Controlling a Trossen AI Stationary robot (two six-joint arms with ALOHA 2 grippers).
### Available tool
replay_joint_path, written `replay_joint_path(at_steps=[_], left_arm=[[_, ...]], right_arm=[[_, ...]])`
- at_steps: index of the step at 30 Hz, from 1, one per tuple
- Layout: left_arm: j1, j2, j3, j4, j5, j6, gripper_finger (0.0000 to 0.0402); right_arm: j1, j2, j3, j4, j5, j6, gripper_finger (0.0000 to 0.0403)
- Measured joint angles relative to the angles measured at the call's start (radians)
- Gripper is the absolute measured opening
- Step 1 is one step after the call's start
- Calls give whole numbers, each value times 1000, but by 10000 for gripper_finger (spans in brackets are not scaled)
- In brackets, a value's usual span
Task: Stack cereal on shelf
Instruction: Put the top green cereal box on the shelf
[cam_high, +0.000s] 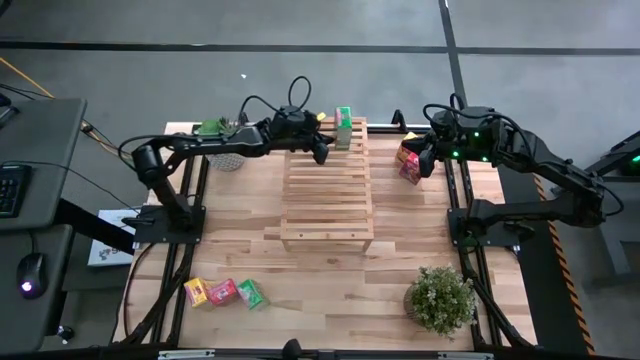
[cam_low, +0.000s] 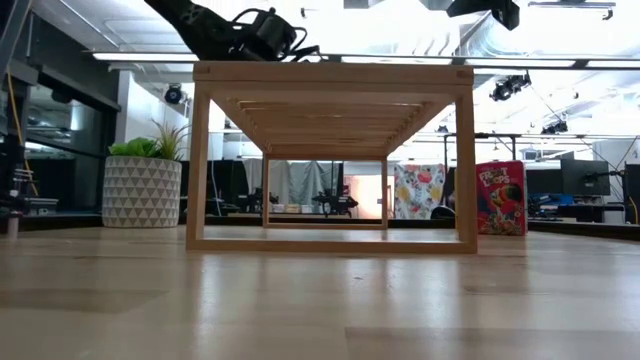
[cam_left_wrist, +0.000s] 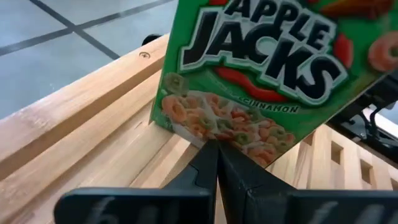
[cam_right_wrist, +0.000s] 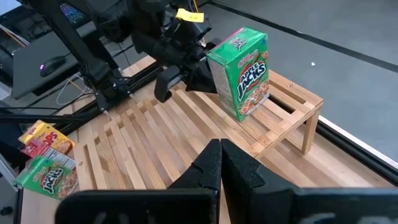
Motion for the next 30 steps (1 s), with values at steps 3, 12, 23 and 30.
replay_joint_path(at_steps=[3,12,23,30], left_arm=[[-4,11,0,9,-5,-1,0],[-4,21,0,60,-64,-11,0],[-4,81,2,157,-84,-14,0],[-13,94,3,192,-96,-4,0]], right_arm=[[0,0,0,0,0,2,0],[0,0,0,0,0,3,0],[0,6,0,13,1,3,0],[0,28,0,17,-1,2,0]])
